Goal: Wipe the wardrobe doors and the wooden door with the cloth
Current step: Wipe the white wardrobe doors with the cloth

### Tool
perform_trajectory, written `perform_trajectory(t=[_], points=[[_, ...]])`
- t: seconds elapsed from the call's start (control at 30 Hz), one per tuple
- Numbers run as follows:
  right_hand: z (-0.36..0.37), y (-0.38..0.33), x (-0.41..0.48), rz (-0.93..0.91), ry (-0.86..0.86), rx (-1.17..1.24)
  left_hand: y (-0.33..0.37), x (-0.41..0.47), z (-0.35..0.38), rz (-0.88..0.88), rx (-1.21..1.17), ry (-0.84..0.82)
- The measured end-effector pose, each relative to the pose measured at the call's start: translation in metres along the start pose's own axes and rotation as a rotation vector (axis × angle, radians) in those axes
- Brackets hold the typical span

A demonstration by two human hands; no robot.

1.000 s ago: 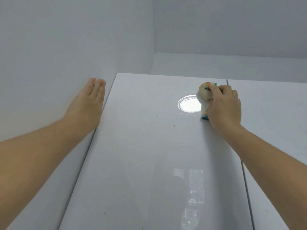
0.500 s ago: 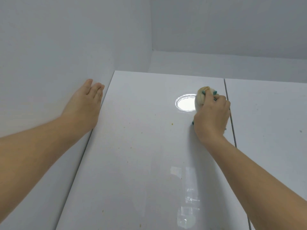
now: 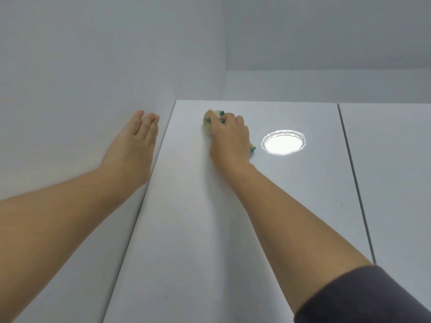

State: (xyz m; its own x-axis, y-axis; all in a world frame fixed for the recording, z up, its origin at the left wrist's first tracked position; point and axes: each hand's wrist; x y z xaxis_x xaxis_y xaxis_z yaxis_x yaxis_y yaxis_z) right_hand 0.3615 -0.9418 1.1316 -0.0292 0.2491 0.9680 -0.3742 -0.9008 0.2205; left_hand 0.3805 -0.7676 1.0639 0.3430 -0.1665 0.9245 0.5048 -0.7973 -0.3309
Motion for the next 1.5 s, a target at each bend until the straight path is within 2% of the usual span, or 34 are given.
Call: perform_trajectory(t=[0.27, 0.47, 0.77, 0.9, 1.0, 1.13, 1.2, 1.5], points=[[0.009, -0.038, 0.023, -0.175, -0.032, 0.128, 0.001, -0.001, 0.004, 0.004, 0.018, 0.001], [0.01, -0.038, 0.022, -0.337, -0.061, 0.141, -0.001, -0.006, 0.004, -0.007, 0.011, 0.015], [0.02, -0.026, -0.034, -0.698, 0.004, 0.257, -0.007, -0.013, 0.0, 0.016, 0.007, 0.011], [0.021, -0.015, -0.048, -0.795, 0.08, 0.194, -0.009, -0.017, -0.002, 0.025, 0.007, 0.006], [0.012, -0.001, -0.036, -0.75, 0.047, 0.105, -0.009, -0.016, -0.001, 0.033, 0.013, 0.011], [0.002, 0.03, -0.004, -0.421, 0.011, 0.032, -0.008, -0.015, 0.002, 0.035, 0.026, 0.018], [0.001, 0.033, 0.002, -0.334, 0.025, 0.013, -0.008, -0.015, 0.003, 0.038, 0.033, 0.017], [0.004, 0.029, 0.004, -0.365, 0.01, 0.112, -0.007, -0.014, 0.004, 0.051, 0.054, 0.023]])
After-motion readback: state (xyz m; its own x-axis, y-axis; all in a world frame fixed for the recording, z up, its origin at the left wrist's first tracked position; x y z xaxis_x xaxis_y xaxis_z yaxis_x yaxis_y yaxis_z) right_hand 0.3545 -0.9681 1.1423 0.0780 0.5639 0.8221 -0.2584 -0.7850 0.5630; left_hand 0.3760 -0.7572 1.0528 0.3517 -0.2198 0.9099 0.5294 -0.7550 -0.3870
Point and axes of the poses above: each hand's wrist, its own x-axis towards the middle knuckle, its own z-axis out of the palm, y = z × x, and after that the axes turned 13 degrees about -x, right-handed
